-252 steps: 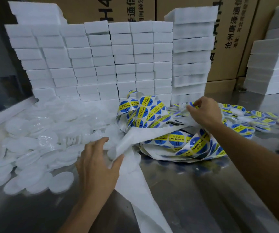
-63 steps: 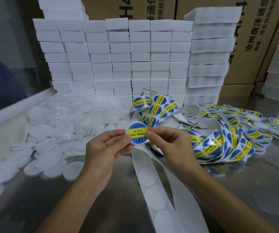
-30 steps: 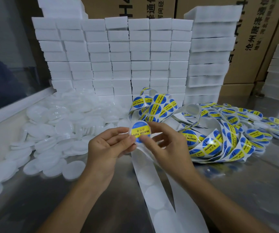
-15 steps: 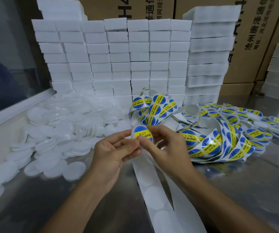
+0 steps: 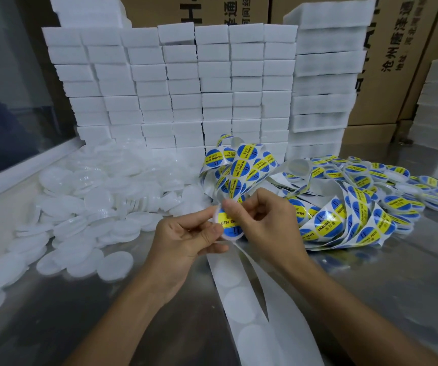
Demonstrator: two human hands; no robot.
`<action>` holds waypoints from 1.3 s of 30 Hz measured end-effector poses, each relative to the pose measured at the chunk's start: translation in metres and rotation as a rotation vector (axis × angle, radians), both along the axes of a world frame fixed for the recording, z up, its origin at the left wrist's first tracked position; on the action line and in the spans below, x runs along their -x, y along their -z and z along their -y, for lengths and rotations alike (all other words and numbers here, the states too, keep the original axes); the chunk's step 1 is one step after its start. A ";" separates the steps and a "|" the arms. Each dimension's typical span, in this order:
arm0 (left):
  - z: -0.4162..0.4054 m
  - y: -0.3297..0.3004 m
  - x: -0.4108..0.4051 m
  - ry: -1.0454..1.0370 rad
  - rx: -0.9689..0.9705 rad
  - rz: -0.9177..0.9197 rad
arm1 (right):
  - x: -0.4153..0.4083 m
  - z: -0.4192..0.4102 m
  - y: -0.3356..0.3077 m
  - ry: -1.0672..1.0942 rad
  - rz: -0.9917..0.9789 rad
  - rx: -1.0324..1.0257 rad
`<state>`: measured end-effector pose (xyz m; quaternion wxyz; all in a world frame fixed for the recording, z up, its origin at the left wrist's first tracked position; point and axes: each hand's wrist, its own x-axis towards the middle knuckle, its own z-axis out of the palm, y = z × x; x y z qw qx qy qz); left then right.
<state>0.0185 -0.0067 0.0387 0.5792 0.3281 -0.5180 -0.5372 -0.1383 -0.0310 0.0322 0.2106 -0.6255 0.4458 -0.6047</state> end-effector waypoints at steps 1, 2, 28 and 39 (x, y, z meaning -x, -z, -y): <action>0.001 0.000 -0.001 -0.005 -0.004 -0.001 | 0.002 0.001 -0.001 -0.025 -0.001 0.000; 0.002 0.001 -0.001 -0.013 -0.011 -0.009 | 0.004 0.002 -0.001 -0.051 -0.010 -0.001; 0.017 0.013 -0.006 -0.568 0.161 0.324 | 0.068 0.031 -0.007 0.272 -0.125 0.195; 0.021 0.020 -0.001 -0.580 -0.040 0.341 | 0.174 0.124 -0.020 0.773 -0.402 -0.190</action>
